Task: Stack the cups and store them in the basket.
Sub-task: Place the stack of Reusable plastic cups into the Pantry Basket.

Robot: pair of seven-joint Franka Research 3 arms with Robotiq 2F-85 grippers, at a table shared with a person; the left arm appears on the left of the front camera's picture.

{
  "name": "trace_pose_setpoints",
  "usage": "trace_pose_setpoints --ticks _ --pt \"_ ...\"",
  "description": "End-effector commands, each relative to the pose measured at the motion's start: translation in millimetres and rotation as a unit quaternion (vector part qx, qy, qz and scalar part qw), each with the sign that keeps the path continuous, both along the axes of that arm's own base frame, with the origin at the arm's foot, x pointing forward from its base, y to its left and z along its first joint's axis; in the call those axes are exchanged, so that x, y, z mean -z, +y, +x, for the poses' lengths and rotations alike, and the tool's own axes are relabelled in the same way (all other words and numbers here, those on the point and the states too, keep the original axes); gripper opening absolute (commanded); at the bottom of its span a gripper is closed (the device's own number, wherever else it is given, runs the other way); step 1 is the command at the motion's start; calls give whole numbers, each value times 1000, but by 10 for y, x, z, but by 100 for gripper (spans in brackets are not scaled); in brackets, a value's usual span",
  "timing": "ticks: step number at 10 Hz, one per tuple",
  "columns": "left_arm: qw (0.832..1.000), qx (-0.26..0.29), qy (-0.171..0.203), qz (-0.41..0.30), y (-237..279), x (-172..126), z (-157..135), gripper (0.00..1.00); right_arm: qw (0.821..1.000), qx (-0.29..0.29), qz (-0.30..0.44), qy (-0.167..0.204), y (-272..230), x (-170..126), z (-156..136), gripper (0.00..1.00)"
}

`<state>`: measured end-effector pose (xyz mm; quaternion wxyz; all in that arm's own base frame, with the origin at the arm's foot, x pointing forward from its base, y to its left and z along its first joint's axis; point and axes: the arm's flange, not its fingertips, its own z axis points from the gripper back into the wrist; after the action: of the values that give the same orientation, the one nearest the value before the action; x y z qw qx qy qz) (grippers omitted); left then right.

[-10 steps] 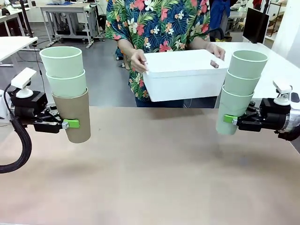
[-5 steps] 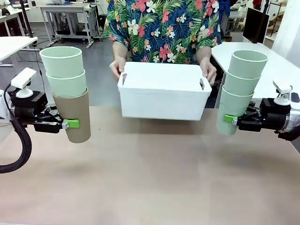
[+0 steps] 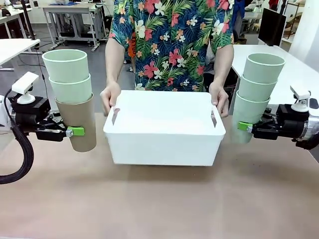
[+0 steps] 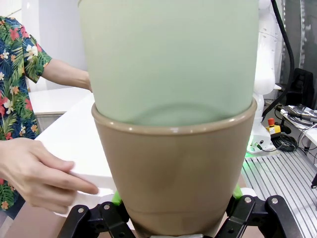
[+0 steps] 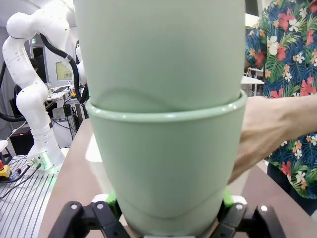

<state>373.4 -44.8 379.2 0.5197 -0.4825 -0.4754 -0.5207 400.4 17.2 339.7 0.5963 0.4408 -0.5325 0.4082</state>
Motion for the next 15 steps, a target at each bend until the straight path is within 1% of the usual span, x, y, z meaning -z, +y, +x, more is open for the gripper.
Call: trace_pose_setpoints --ticks 1,15 --pt "1000 1 -2 -5 -11 -29 -2 85 1000 -2 4 -10 3 -26 -2 84" --pt "1000 1 -2 -5 -11 -29 -2 85 1000 -2 4 -10 3 -26 -2 84"
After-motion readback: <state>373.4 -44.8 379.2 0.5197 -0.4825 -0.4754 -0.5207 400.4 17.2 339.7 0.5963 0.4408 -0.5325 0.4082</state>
